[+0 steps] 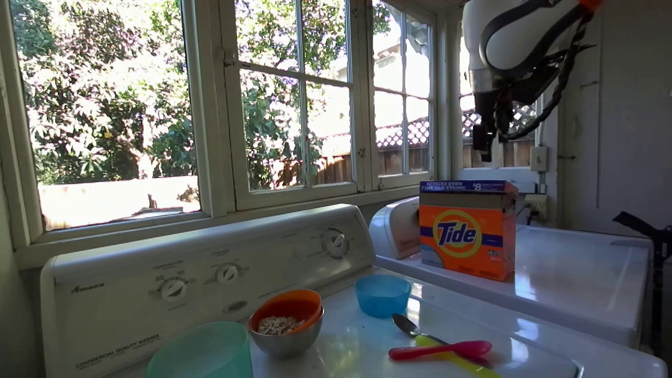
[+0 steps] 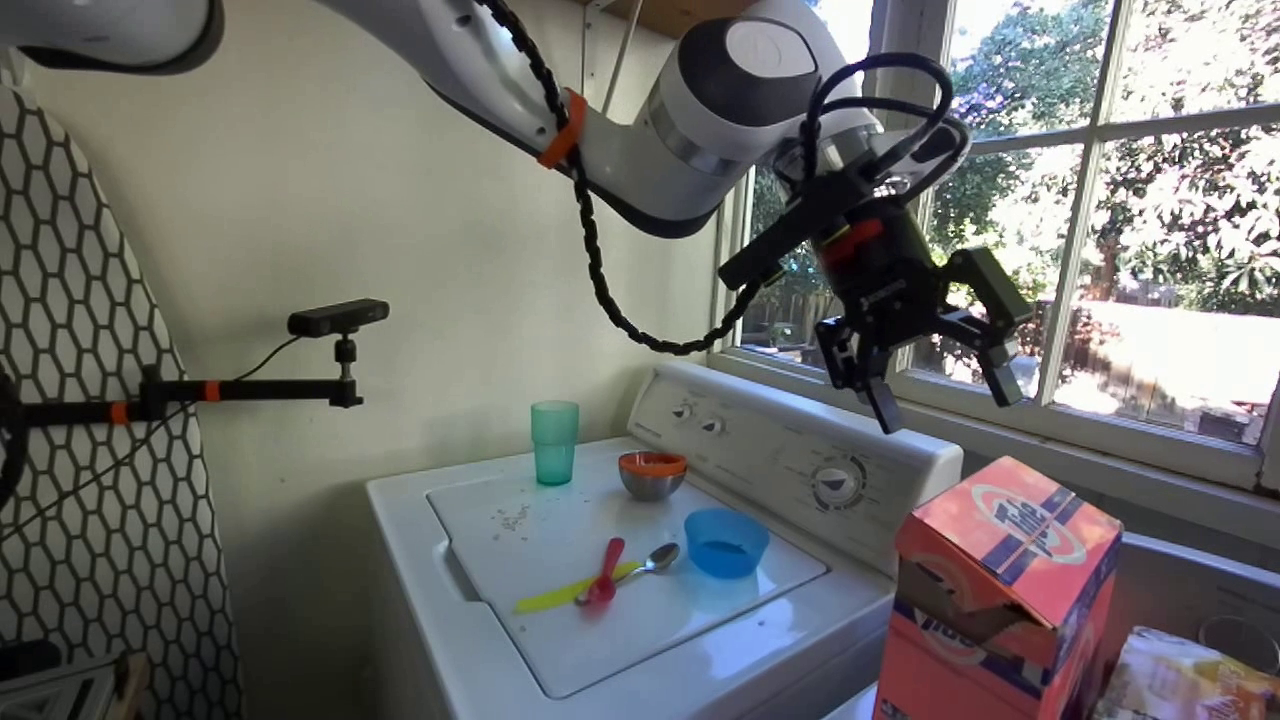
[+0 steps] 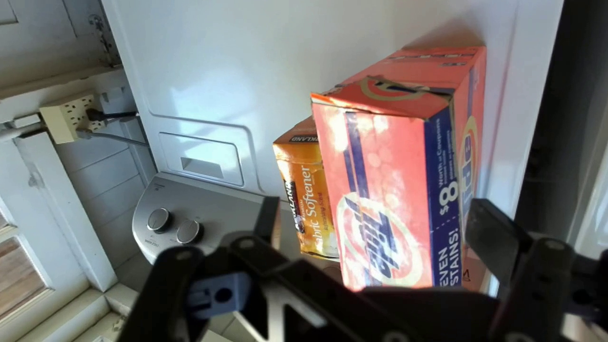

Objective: Open the lid of the box, then put the silver bowl in the blue bowl and move the bowls to the left

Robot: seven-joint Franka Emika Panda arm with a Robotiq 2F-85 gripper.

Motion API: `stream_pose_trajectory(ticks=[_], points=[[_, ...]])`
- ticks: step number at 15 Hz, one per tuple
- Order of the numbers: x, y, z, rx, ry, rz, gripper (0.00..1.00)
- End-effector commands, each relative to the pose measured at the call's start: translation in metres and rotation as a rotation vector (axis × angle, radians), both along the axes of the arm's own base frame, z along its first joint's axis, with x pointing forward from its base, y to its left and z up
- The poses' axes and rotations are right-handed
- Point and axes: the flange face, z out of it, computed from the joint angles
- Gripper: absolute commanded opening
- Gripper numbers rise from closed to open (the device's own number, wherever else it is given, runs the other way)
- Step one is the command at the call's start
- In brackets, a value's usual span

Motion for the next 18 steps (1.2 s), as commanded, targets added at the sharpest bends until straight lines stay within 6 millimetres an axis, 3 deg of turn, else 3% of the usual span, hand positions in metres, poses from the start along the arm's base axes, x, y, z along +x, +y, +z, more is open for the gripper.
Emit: stream_pose_trajectory(ticks=[1, 3, 10, 18], points=[[0.003, -0.001, 0.0, -0.001, 0.003, 0.001, 1.0], [0.003, -0.008, 0.002, -0.053, 0.003, -0.016, 1.0], [0.04, 0.015, -0.036, -0.099, 0.073, 0.058, 1.0], [0.079, 0.019, -0.071, -0.191, 0.112, 0.065, 1.0]])
